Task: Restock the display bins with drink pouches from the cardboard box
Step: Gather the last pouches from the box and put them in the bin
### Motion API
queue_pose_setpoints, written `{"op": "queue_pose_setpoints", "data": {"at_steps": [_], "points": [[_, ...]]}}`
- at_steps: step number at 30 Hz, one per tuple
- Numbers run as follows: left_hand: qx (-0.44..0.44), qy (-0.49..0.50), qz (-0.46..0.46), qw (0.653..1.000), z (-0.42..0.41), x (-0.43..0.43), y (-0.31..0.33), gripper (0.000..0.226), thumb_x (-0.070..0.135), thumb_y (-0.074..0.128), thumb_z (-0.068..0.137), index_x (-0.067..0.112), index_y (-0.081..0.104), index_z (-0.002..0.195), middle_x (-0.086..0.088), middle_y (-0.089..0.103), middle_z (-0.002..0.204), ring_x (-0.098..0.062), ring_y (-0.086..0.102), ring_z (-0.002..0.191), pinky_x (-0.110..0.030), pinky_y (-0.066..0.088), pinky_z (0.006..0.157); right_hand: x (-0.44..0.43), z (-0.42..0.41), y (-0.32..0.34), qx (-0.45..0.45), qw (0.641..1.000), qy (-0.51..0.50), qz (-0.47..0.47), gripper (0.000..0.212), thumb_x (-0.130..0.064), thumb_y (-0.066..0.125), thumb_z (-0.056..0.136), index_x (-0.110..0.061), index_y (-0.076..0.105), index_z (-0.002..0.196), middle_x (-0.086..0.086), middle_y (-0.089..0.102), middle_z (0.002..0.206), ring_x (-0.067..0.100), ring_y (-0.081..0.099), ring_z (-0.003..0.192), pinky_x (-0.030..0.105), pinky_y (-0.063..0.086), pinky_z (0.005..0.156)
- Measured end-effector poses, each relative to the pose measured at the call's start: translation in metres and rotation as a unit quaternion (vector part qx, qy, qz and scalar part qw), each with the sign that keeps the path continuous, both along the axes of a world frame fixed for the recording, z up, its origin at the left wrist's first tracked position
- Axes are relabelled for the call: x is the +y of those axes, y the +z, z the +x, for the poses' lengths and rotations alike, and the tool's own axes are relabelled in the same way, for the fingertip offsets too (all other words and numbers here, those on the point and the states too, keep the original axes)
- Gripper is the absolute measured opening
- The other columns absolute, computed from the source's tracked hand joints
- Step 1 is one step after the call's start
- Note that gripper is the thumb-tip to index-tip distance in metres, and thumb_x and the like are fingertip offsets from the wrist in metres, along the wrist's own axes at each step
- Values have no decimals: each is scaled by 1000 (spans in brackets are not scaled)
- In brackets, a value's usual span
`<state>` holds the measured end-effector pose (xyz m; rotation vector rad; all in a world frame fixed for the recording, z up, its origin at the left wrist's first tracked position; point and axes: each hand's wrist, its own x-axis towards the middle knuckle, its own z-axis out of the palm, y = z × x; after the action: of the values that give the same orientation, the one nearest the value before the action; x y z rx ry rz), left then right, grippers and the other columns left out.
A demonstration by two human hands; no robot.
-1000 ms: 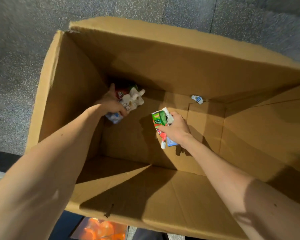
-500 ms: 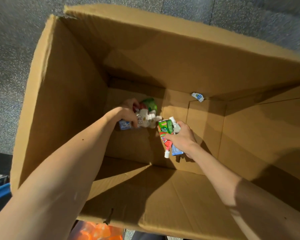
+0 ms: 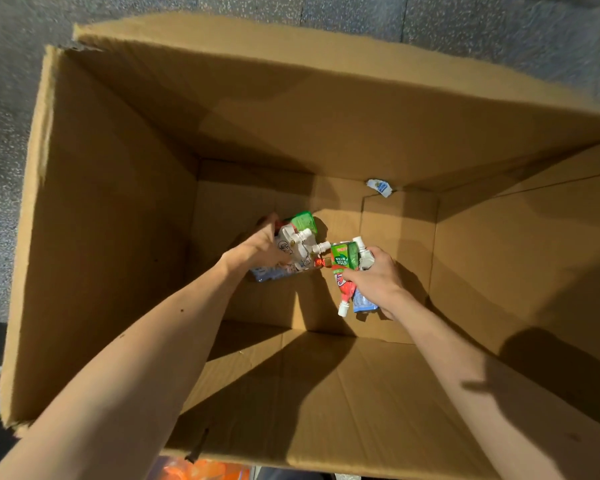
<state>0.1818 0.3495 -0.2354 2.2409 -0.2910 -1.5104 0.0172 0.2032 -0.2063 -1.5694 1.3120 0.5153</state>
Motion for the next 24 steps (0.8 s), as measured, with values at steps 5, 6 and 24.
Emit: {"op": "queue_pose_setpoints", "data": {"at_steps": [5,6,24], "points": [[-14,44,-15,999,-3,9,-10,73,5,81,78,-4,41,137,-14,62,125,-23,61,109,-24,50,78,-9,-5,2,12,999,-31,0,35,-22,81,70,-25,62,99,5,66,107,22,67,94,37,58,78],[-21,48,-16,998,-3,11,-9,71,5,81,77,-3,42,137,-13,62,123,-25,61,110,-26,50,80,-11,-5,6,11,999,-40,3,31,-21,82,70,-25,62,94,5,67,106,22,68,93,40,59,81],[69,387,-208,896,-21,39,200,40,-4,67,80,8,60,118,-14,72,111,-26,71,94,-36,58,74,-16,0,177,-188,887,-254,338,44,-19,66,69,-6,58,111,13,75,83,24,73,65,35,58,53]]}}
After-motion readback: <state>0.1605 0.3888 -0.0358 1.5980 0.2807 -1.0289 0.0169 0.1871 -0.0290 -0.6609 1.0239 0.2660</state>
